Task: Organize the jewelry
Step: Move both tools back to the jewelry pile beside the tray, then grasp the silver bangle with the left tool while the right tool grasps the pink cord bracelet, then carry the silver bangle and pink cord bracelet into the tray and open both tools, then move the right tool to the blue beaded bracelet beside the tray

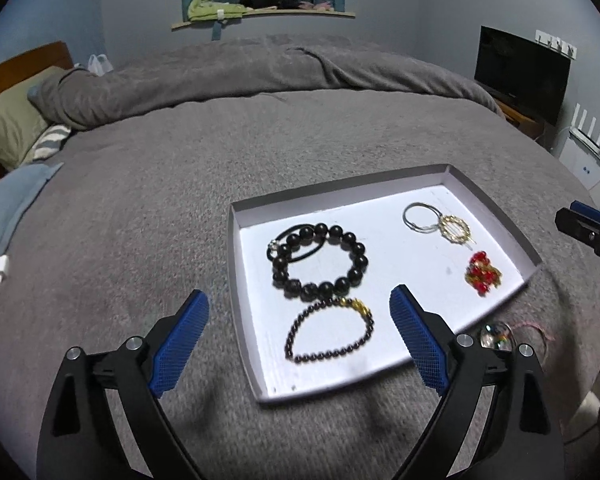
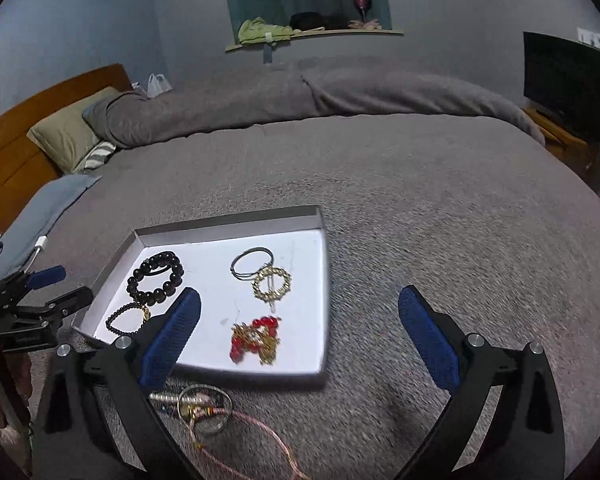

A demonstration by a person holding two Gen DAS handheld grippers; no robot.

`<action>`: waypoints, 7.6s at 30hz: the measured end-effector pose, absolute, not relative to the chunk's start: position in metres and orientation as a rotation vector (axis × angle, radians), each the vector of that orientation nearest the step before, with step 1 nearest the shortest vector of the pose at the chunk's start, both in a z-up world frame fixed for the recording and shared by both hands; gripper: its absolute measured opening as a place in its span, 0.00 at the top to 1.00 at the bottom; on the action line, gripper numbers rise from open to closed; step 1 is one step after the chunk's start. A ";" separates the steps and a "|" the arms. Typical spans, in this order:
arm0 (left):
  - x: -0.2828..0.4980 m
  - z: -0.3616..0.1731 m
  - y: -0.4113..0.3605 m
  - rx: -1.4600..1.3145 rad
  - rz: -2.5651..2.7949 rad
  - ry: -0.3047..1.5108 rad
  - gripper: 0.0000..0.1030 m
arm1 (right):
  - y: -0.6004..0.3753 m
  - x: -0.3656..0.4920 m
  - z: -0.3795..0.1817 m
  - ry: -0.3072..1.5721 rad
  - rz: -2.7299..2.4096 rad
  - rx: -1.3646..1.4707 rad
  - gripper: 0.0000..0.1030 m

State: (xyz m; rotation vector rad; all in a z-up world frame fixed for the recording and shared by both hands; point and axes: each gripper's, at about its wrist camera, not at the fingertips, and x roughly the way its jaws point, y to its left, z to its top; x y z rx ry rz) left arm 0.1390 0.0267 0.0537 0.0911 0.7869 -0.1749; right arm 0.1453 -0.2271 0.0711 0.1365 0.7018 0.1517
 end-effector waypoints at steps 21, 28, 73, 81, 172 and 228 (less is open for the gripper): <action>0.078 0.041 -0.031 0.134 -0.339 0.790 0.10 | -0.251 0.080 0.031 0.786 0.159 0.067 0.05; 0.077 0.024 -0.057 0.171 -0.364 0.827 0.10 | -0.256 0.069 0.011 0.817 0.186 0.070 0.05; 0.087 -0.002 -0.113 0.197 -0.471 0.804 0.52 | -0.228 0.074 -0.016 0.858 0.393 0.093 0.93; 0.075 0.017 -0.101 0.176 -0.490 0.756 0.52 | -0.229 0.068 -0.003 0.828 0.389 0.085 0.95; 0.161 0.007 -0.028 0.091 -0.416 0.864 0.46 | -0.175 0.189 0.027 0.840 0.342 0.084 0.67; 0.089 0.033 0.017 0.116 -0.196 0.794 0.09 | -0.199 0.083 0.042 0.777 0.297 0.104 0.05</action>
